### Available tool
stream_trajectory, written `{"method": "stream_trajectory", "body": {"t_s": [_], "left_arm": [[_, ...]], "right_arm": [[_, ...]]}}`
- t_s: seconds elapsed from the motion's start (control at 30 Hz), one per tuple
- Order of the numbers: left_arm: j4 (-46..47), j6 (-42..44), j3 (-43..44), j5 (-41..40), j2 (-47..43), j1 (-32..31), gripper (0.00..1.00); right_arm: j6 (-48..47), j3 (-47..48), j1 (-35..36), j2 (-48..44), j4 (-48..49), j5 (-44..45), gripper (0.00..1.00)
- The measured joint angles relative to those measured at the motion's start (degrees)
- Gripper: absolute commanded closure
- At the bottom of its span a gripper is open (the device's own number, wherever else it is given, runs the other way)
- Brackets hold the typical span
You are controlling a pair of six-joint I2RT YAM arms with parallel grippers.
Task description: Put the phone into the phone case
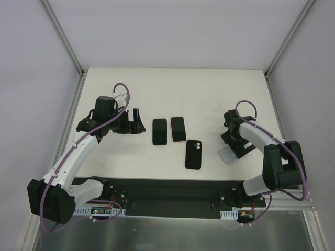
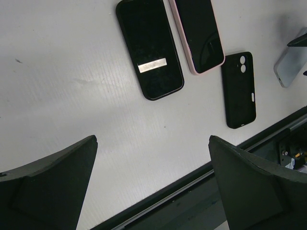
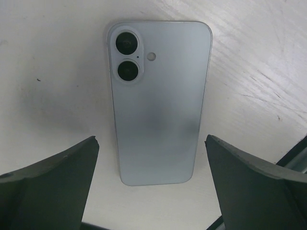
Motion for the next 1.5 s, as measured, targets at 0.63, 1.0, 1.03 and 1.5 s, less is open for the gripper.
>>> {"method": "stream_trajectory", "body": {"t_s": [0.63, 1.0, 1.03, 1.5], "left_arm": [[0.0, -0.15, 0.0, 0.39, 0.0, 0.0, 0.01], [0.0, -0.13, 0.0, 0.35, 0.0, 0.0, 0.01], [0.0, -0.15, 0.0, 0.35, 0.0, 0.0, 0.01], [0.0, -0.81, -0.07, -0.24, -0.13, 0.0, 0.01]], "right_arm": [[4.02, -3.34, -1.73, 0.57, 4.2, -1.33, 0.09], [4.81, -4.0, -2.86, 0.2, 5.51, -4.44, 0.17], [4.94, -4.0, -2.93, 0.2, 5.53, -4.57, 0.2], [-1.22, -4.9, -2.93, -0.96, 7.13, -6.25, 0.52]]}}
